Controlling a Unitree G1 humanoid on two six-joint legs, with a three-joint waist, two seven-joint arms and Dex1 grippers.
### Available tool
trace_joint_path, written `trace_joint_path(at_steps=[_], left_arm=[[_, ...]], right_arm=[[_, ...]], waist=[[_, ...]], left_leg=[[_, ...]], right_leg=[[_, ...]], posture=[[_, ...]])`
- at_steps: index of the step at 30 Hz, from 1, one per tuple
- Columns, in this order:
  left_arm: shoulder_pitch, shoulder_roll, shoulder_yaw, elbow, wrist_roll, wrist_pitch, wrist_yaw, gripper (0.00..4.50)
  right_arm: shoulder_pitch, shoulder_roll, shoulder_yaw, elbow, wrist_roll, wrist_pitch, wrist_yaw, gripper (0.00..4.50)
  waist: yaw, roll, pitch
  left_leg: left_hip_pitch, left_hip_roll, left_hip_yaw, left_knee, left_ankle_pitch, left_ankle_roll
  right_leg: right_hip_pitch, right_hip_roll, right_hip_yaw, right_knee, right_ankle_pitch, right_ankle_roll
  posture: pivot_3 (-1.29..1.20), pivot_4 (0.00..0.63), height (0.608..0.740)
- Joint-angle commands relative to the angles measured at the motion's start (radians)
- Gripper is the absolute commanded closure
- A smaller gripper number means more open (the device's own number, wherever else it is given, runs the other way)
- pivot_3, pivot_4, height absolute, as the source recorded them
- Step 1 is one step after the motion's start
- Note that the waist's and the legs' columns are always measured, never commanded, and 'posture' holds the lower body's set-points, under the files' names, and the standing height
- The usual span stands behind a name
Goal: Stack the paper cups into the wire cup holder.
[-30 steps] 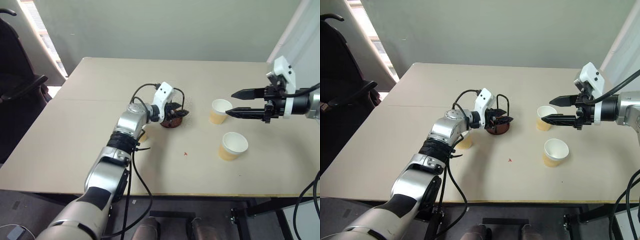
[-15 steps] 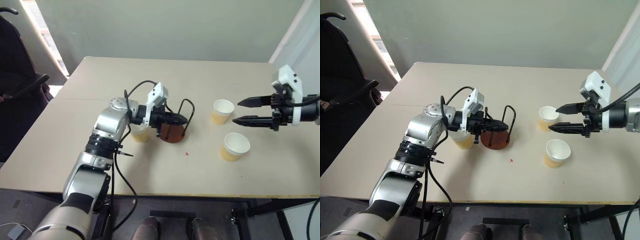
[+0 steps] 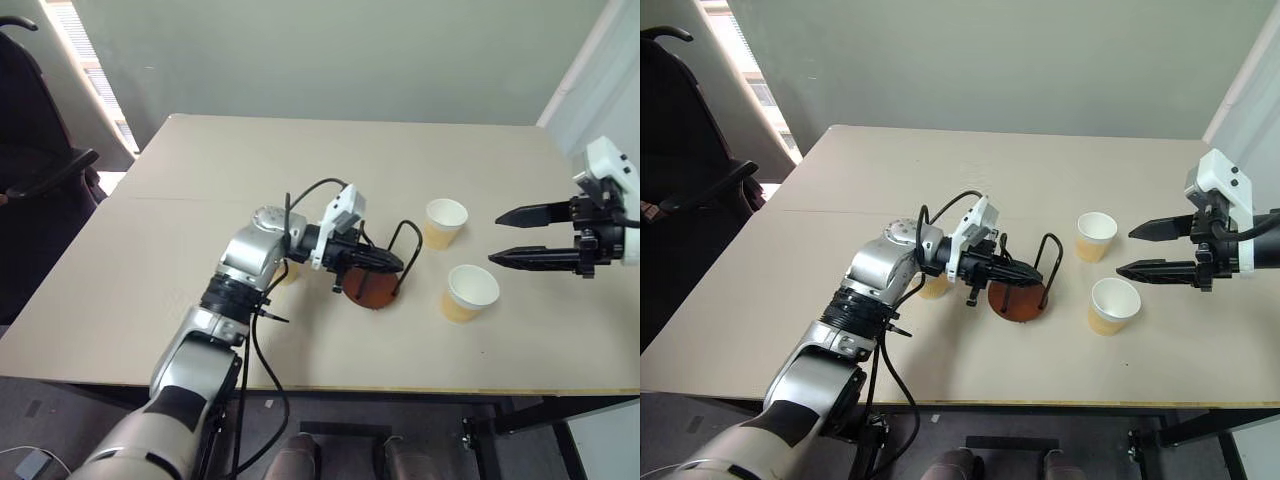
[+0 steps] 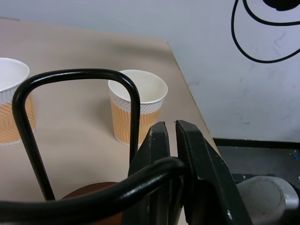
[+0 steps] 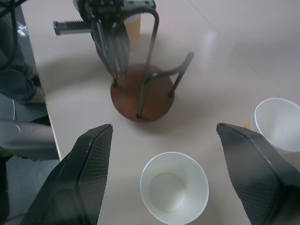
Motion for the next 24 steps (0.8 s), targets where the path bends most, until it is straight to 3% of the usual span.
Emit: trace_joint_path(at_steps=[1,3,6,16,24], left_arm=[[-0.008,-0.007,-0.010,0.005,0.024,-0.062,0.001,4.47],[0.020,-0.001,-0.039,0.020,0.051,-0.088,-0.009,4.47],[0.059,0.020,-0.080,0.021,0.088,-0.135,-0.041,3.59],[0.060,0.051,-0.083,0.011,0.136,-0.201,-0.032,0.02],[0.044,0.118,-0.087,-0.051,0.161,-0.234,-0.058,0.02]], right_arm=[[0.002,-0.026,-0.055,-0.030,0.023,0.009,-0.010,0.81],[0.006,-0.026,-0.057,-0.036,0.027,0.013,-0.014,0.81],[0.006,-0.026,-0.057,-0.039,0.031,0.015,-0.018,0.81],[0.003,-0.021,-0.041,-0.033,0.027,0.003,-0.020,0.81],[0.000,-0.021,-0.032,-0.029,0.023,-0.001,-0.017,0.81]], waist=[[0.000,0.000,0.000],[0.000,0.000,0.000],[0.000,0.001,0.000],[0.001,0.001,0.000],[0.000,0.001,0.000]], left_leg=[[0.000,0.000,0.000,0.000,0.000,0.000],[0.000,0.000,0.000,0.000,0.000,0.000],[0.000,0.000,0.001,0.000,-0.001,0.001],[0.000,-0.001,0.001,0.001,-0.001,0.002],[0.000,-0.001,0.001,0.001,-0.001,0.002]], right_leg=[[0.000,0.000,0.000,0.000,0.000,0.000],[0.000,0.000,0.000,0.000,0.000,0.001],[0.000,0.000,0.001,0.000,-0.001,0.002],[0.001,0.000,0.001,0.000,-0.001,0.003],[0.001,0.000,0.001,0.000,-0.002,0.003]], posture=[[0.00,0.150,0.740],[0.00,0.150,0.740],[0.00,0.150,0.740],[0.00,0.150,0.740],[0.00,0.150,0.740]])
